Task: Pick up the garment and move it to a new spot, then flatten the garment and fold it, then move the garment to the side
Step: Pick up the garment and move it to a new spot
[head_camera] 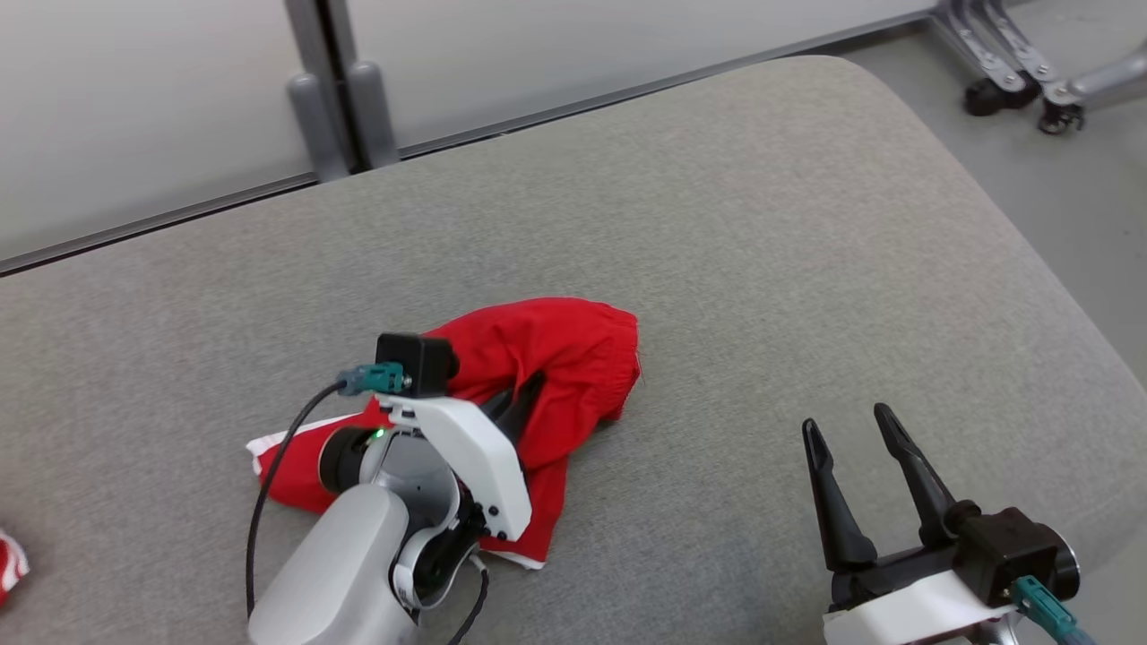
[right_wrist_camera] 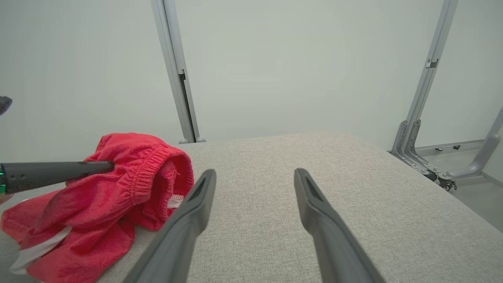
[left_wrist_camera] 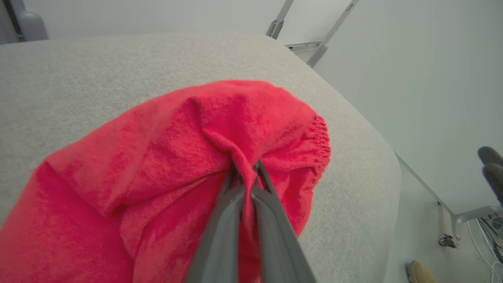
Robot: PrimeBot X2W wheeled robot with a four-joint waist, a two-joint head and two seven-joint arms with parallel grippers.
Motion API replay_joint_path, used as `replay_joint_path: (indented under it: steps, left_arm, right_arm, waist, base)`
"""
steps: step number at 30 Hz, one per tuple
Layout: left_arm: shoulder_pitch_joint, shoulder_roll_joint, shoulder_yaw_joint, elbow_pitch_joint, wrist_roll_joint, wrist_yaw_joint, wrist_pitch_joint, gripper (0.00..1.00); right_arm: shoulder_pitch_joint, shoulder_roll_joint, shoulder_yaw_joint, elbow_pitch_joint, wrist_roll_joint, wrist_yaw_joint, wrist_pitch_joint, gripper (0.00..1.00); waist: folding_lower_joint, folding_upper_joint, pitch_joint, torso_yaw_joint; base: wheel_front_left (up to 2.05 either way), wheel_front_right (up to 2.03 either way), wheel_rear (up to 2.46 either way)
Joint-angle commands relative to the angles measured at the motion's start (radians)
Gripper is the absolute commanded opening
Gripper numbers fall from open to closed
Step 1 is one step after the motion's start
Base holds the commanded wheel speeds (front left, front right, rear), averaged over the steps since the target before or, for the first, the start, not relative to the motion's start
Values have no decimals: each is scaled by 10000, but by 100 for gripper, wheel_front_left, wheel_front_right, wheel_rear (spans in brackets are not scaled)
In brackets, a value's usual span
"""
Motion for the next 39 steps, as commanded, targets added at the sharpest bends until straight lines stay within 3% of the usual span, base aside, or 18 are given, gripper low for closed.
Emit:
replay_joint_path:
  steps: [1, 4, 7, 11, 14, 19, 25, 33, 39]
  left_arm:
    - [-214, -60, -99, 894, -8, -206, -426, 0]
    - [-366, -143, -190, 1869, 45, -328, -1384, 100]
    - [-321, -213, -339, 2197, 223, -302, -2460, 100]
    - [164, -145, -547, 1880, 993, 206, -4212, 100]
    - [625, -79, -468, 1454, 1195, 441, -4707, 100]
    - [2235, 476, -23, -41, 1743, 1212, -5041, 100]
    - [4505, 912, 1541, -2256, 2541, 1727, -5054, 100]
    - [6669, 518, 3295, -3259, 3643, 1335, -5058, 100]
    - [7437, 52, 4283, -3380, 4142, 904, -5059, 100]
  right_arm:
    - [81, -28, 68, -2, 55, 18, -49, 100]
    - [88, -29, 150, 35, 102, 18, -49, 100]
    - [158, -32, 47, 16, 12, 17, -49, 100]
    - [362, -35, -187, 16, -311, 17, -49, 100]
    - [475, -38, -383, -67, -503, 17, -49, 100]
    - [828, -48, -870, -330, -888, 18, -49, 100]
    - [1262, -223, -1392, -446, -1004, 17, -49, 100]
    - [1866, -166, -2012, -217, -1010, 17, -49, 100]
    - [2103, -78, -2129, 69, -958, 17, -49, 100]
  waist:
    - [0, -1, 111, -359]
    - [0, -1, 28, -353]
    - [0, -1, -167, -57]
    - [0, -1, -616, 535]
    - [0, -1, -902, 881]
    - [0, -1, -1375, 1740]
    - [0, -1, -1831, 2609]
    - [0, -1, -2345, 3384]
    - [0, -1, -2541, 3547]
  base:
    - [0, 0, 0]
    - [0, 0, 0]
    - [0, 0, 0]
    - [0, 0, 0]
    - [0, 0, 0]
    - [0, 0, 0]
    - [0, 0, 0]
    - [0, 0, 0]
    - [0, 0, 0]
